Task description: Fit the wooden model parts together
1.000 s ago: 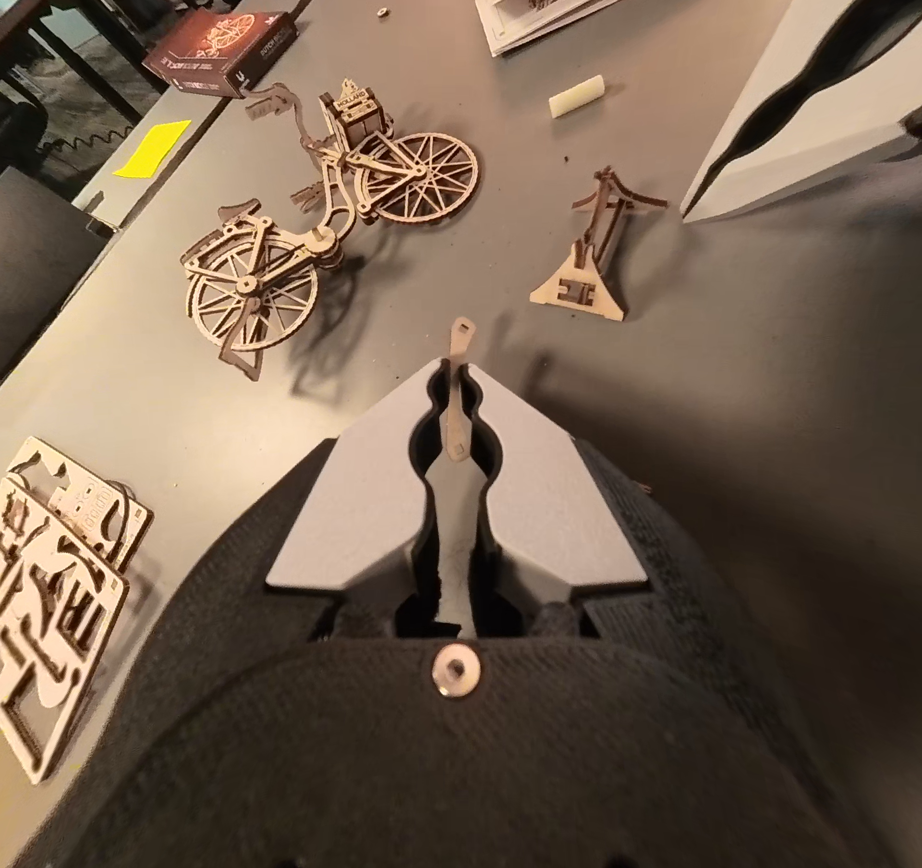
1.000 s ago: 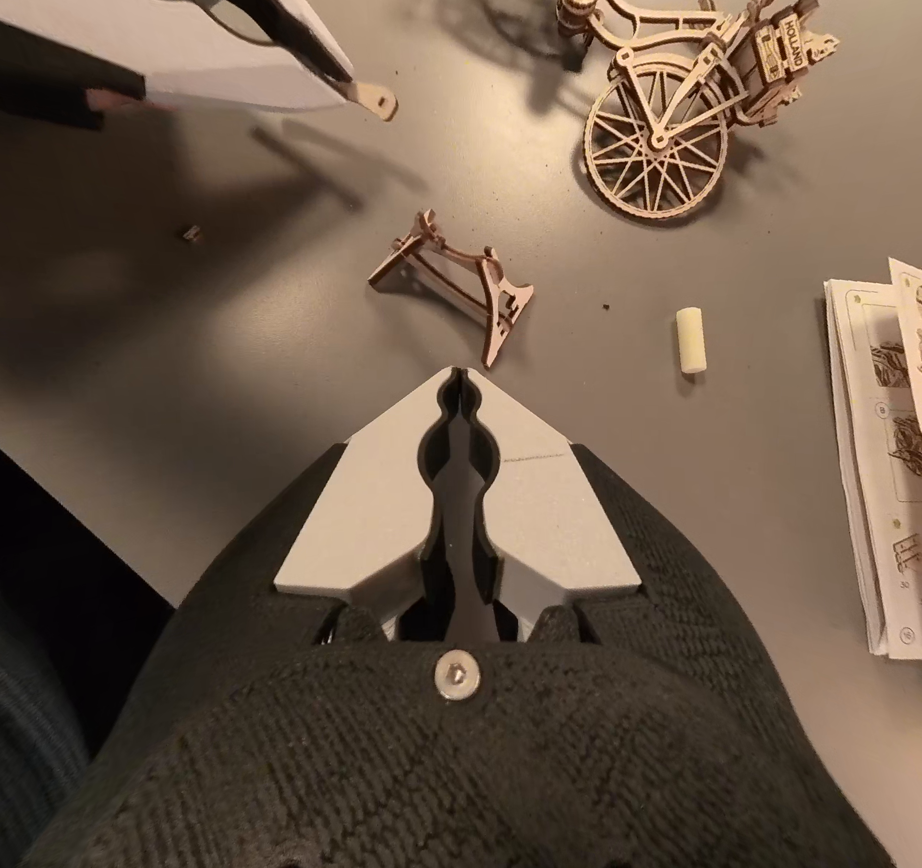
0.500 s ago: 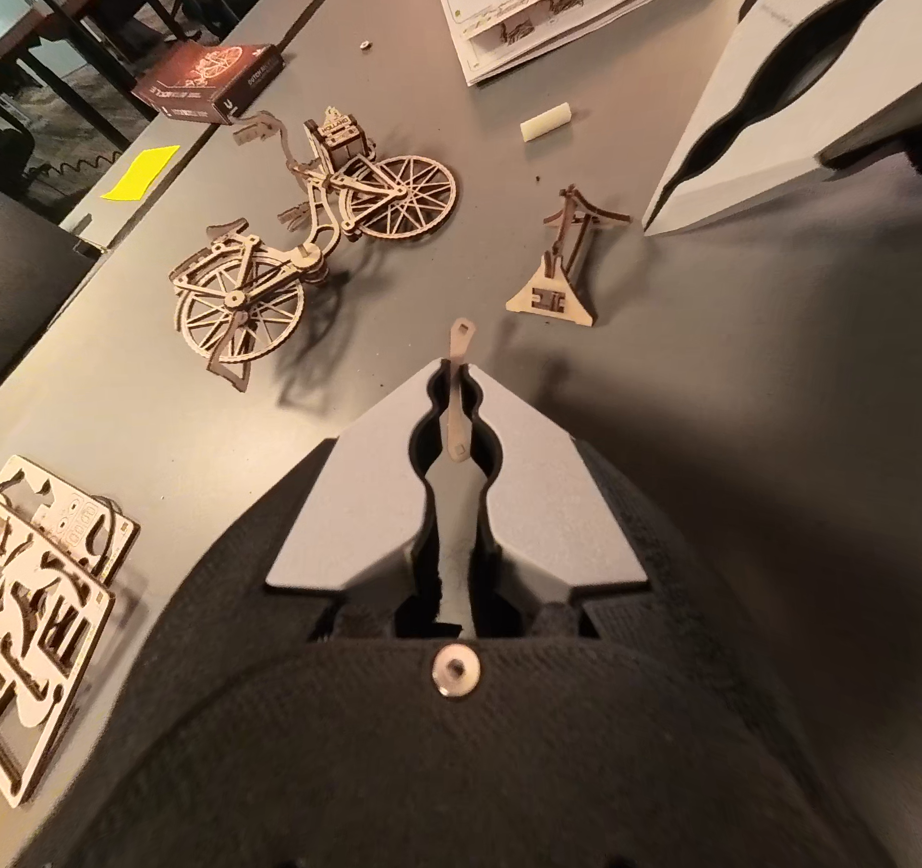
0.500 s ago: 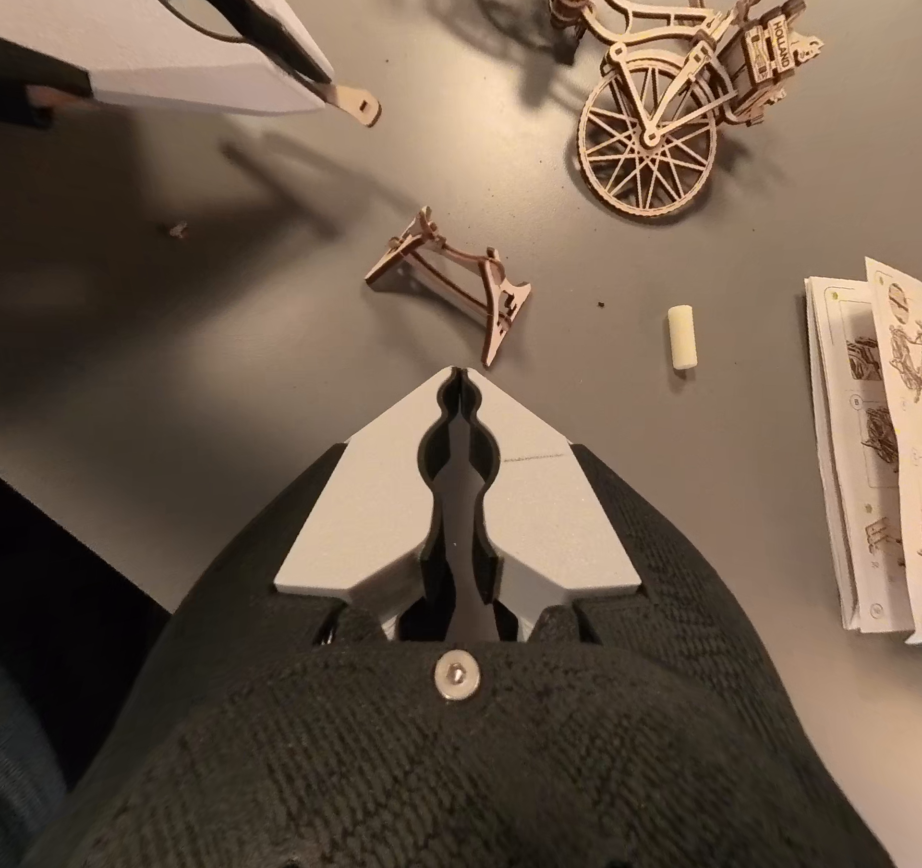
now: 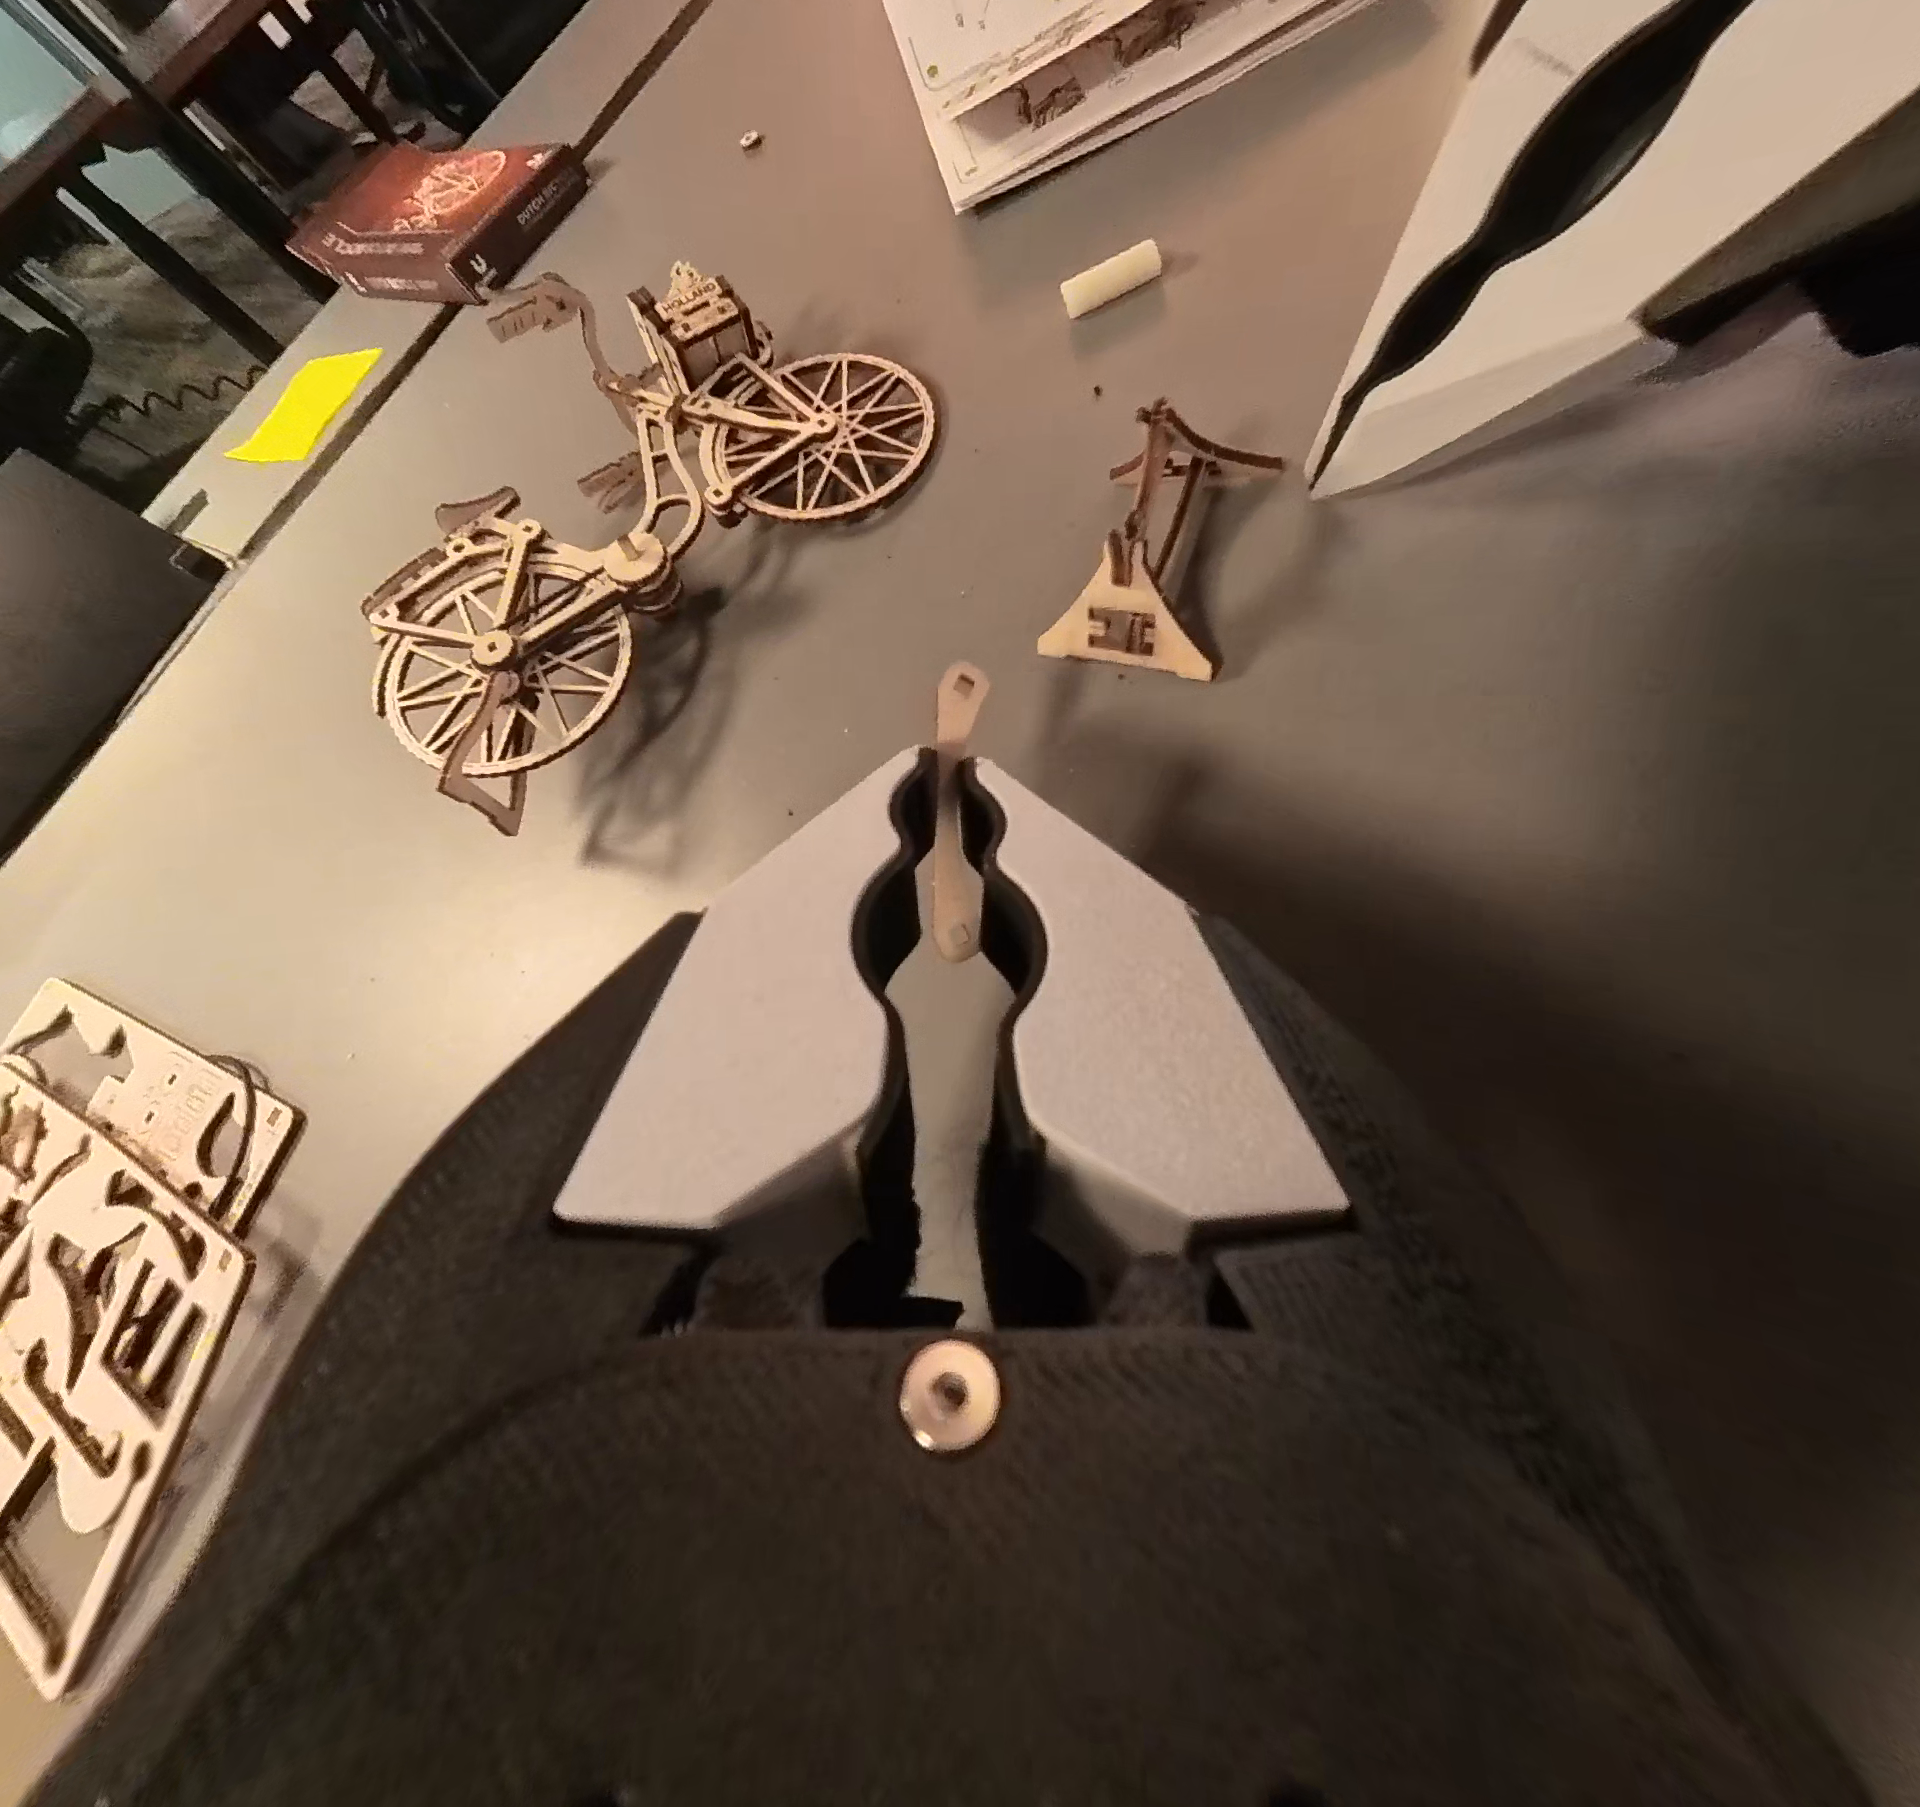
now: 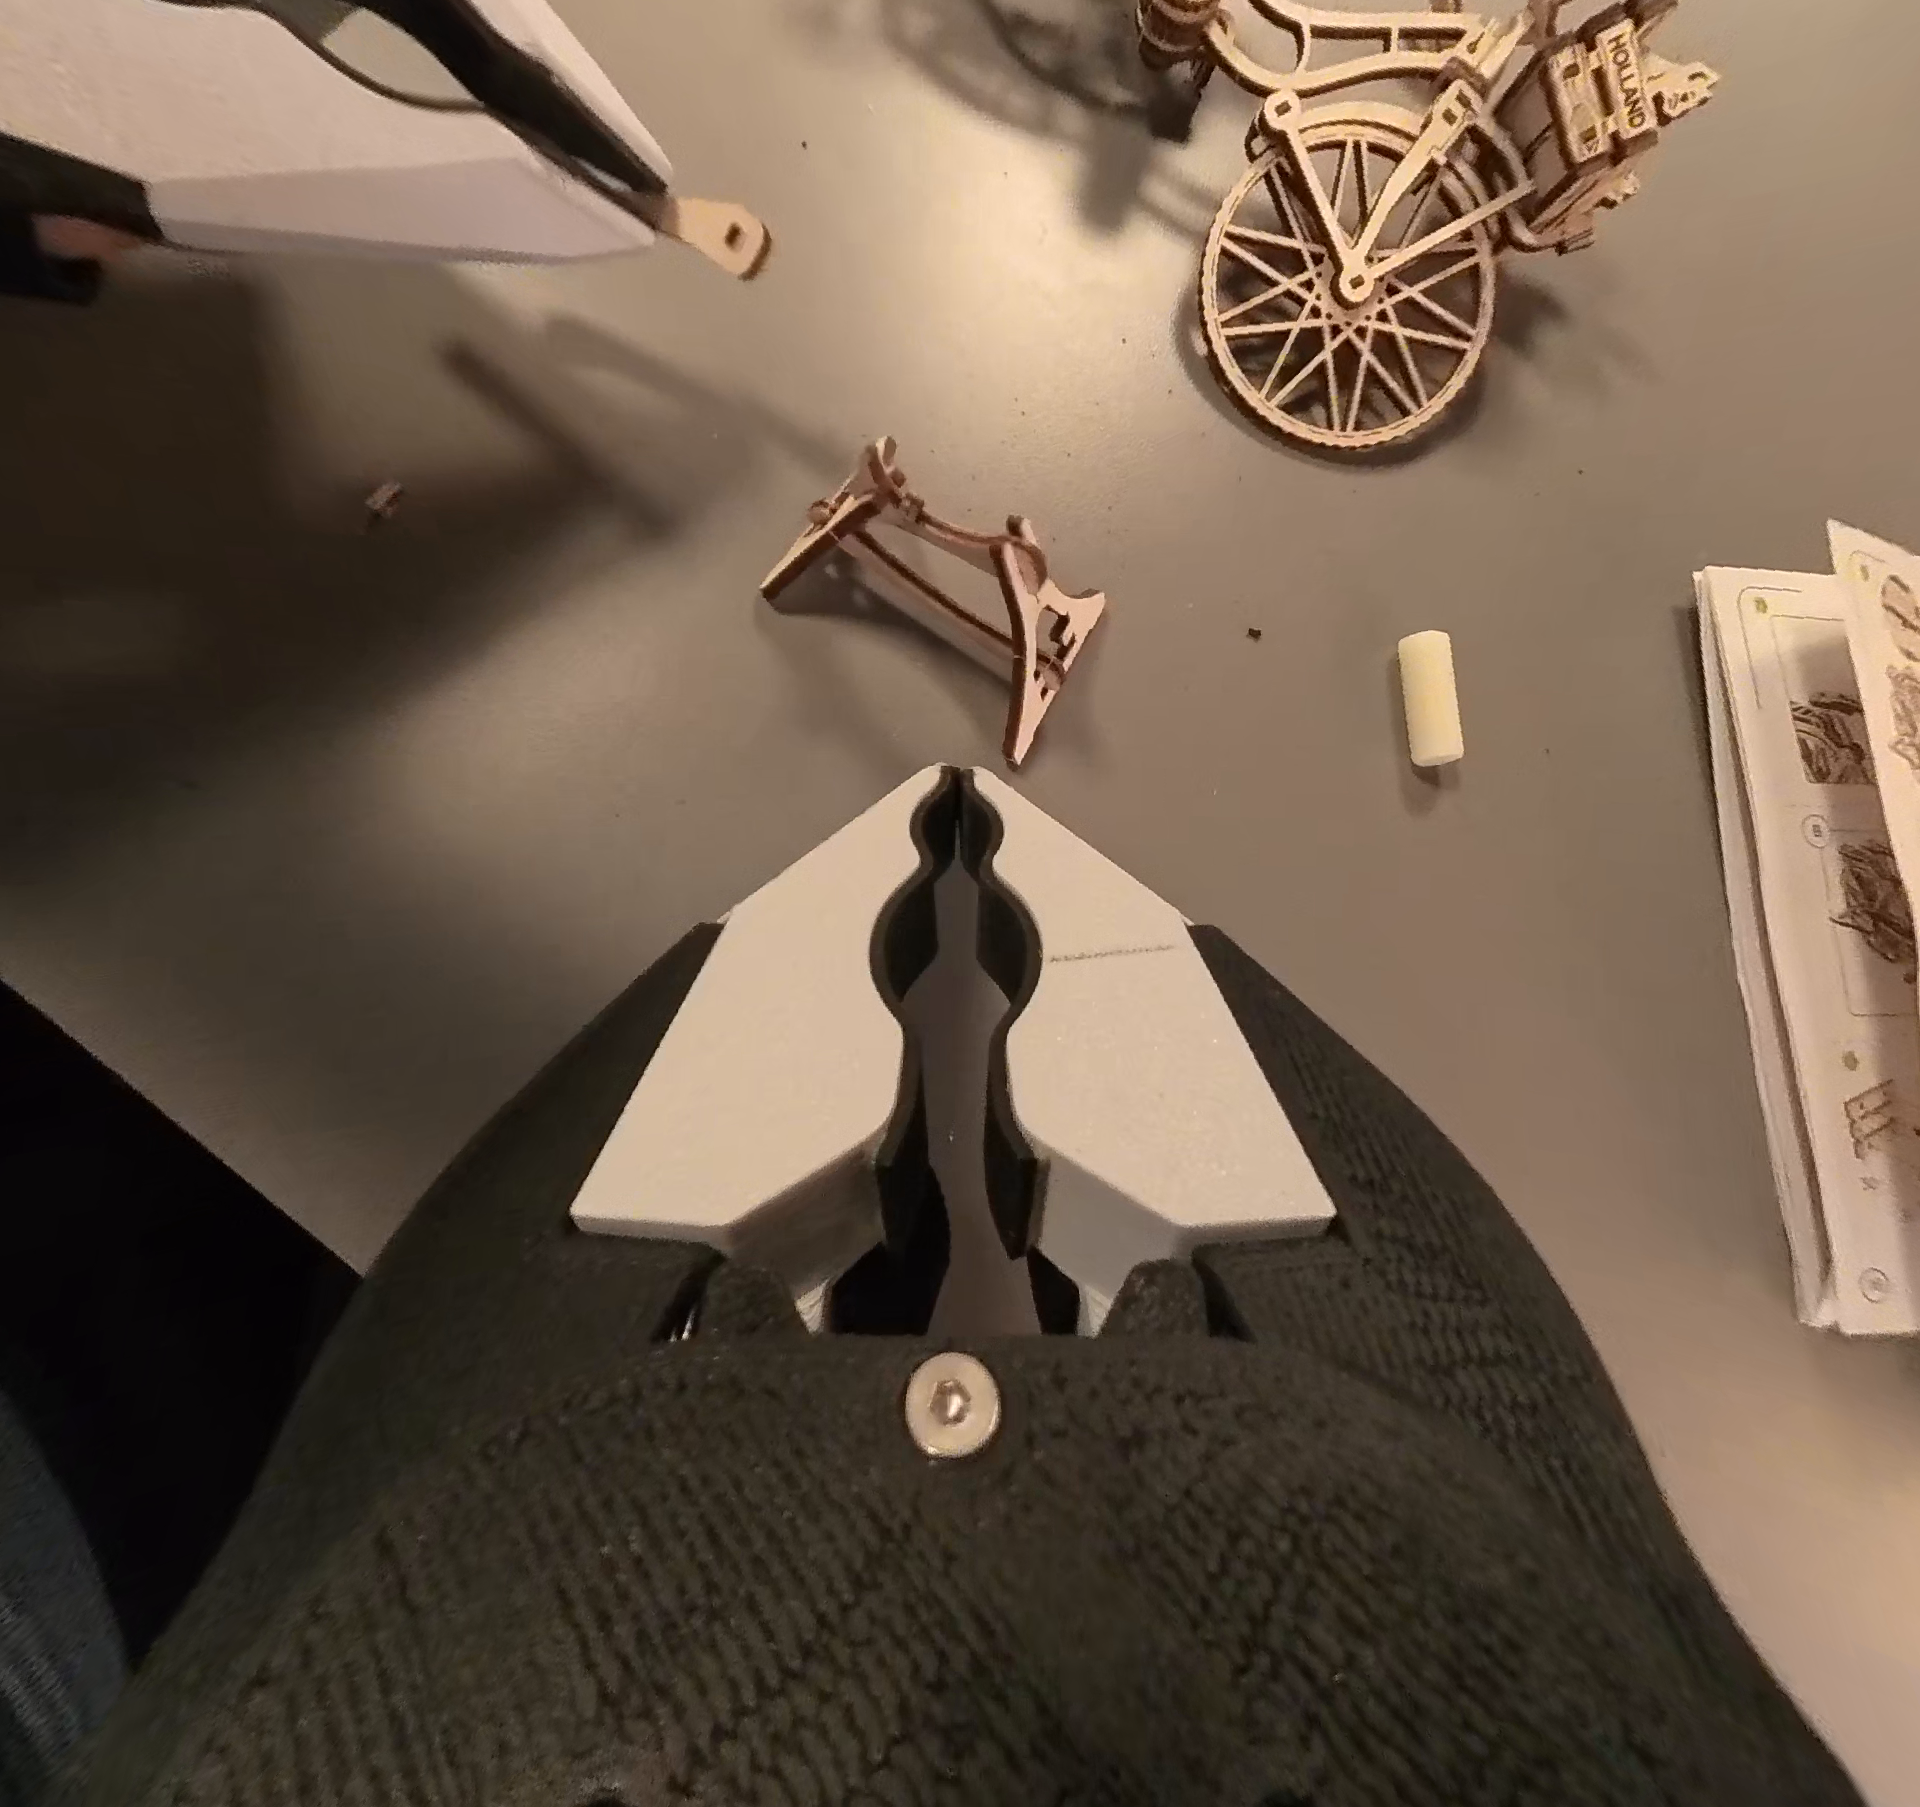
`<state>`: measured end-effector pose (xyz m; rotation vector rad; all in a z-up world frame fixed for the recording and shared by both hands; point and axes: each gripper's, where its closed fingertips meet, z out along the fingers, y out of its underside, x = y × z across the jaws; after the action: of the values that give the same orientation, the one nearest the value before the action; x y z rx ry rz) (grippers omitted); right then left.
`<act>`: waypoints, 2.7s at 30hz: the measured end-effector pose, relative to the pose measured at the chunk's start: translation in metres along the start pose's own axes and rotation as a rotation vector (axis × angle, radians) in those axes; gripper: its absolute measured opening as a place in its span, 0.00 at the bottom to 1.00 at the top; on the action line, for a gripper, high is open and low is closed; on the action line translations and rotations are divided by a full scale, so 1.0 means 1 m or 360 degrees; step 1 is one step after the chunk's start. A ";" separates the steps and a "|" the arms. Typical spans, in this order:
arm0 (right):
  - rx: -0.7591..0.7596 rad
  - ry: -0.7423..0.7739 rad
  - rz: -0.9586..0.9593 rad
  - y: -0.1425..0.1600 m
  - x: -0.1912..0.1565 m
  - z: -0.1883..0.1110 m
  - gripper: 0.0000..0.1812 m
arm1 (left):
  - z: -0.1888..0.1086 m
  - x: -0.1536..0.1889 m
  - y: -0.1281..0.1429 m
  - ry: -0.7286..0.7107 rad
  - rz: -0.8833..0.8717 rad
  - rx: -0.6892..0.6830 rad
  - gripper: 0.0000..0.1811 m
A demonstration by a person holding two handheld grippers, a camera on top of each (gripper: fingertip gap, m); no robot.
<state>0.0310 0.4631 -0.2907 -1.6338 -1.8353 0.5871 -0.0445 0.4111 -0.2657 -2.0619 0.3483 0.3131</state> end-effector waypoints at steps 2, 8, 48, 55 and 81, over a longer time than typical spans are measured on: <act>0.0086 -0.0188 0.0078 -0.003 -0.010 0.001 0.00 | -0.001 -0.001 -0.003 -0.0024 0.0043 0.0029 0.02; 0.0608 -0.0409 0.0217 -0.045 -0.014 -0.031 0.04 | -0.015 0.008 -0.031 -0.0117 0.0354 0.0277 0.02; 0.1133 0.0170 -0.2175 -0.062 -0.065 -0.120 0.00 | -0.073 0.043 -0.091 0.2082 -0.1860 0.0540 0.16; 0.1137 0.0218 -0.2334 -0.064 -0.076 -0.125 0.00 | -0.080 0.045 -0.090 0.2248 -0.1920 0.0517 0.09; 0.1202 0.0221 -0.2301 -0.069 -0.061 -0.101 0.00 | -0.072 0.036 -0.078 0.2211 -0.1898 0.0442 0.06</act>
<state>0.0551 0.3860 -0.1800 0.2635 -1.8019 0.3503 0.0232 0.3808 -0.1816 -1.5414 -0.1049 -1.7940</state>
